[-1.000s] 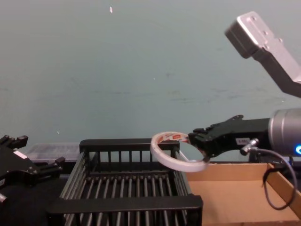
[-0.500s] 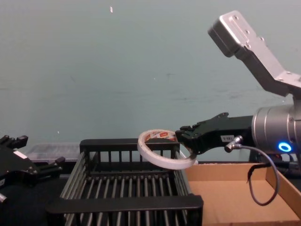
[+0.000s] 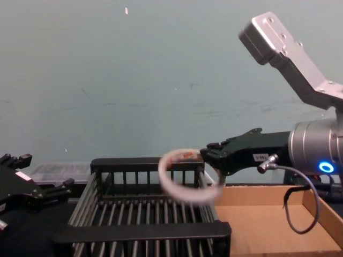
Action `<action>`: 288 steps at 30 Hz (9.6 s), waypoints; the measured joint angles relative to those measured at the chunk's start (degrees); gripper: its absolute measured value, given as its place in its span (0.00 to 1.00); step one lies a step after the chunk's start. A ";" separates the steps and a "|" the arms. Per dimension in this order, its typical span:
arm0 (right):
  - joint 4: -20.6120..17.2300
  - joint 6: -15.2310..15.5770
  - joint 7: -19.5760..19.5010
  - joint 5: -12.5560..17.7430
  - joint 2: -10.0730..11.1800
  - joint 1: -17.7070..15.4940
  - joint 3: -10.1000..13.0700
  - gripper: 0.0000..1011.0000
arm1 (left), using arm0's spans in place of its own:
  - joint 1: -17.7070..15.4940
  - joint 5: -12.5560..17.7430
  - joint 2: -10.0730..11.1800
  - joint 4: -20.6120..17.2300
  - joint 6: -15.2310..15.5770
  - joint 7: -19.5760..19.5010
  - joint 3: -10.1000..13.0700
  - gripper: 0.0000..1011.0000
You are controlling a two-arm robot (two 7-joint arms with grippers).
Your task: Pick up the white tape and place it into the black box , Pick up the silver tape and place it into the brown box.
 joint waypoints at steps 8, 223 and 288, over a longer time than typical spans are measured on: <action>-0.06 0.04 -0.01 0.01 0.04 -0.04 0.05 0.32 | 0.00 0.00 0.00 0.00 0.00 0.00 0.00 0.99; -18.51 13.50 0.26 13.75 17.28 -17.46 3.38 0.13 | 0.00 0.00 0.00 0.00 0.00 0.00 0.00 0.99; -8.01 16.23 -7.59 9.44 8.16 -7.91 9.13 0.62 | 0.00 0.00 0.00 0.00 0.00 0.00 0.00 0.99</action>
